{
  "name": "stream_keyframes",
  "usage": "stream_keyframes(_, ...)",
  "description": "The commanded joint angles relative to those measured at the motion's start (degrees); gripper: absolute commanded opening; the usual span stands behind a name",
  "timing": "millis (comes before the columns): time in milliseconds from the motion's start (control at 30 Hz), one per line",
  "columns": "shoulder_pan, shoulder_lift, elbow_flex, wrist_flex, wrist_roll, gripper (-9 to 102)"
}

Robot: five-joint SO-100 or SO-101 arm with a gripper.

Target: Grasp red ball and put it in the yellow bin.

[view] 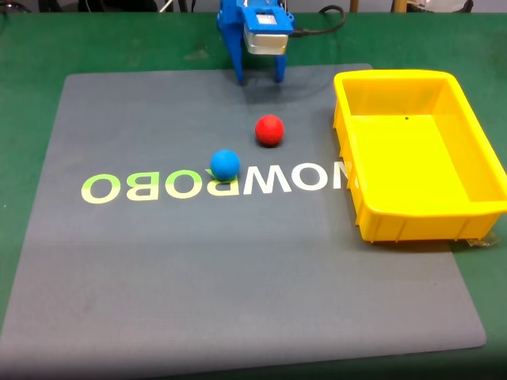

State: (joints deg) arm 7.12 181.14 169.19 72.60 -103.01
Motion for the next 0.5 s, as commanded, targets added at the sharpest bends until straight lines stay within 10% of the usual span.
stream_keyframes(0,1.14,-8.79,-6.68,-8.61,0.0,31)
stream_keyframes(467,2.72,-41.4,-19.42,-29.97,-0.09,31)
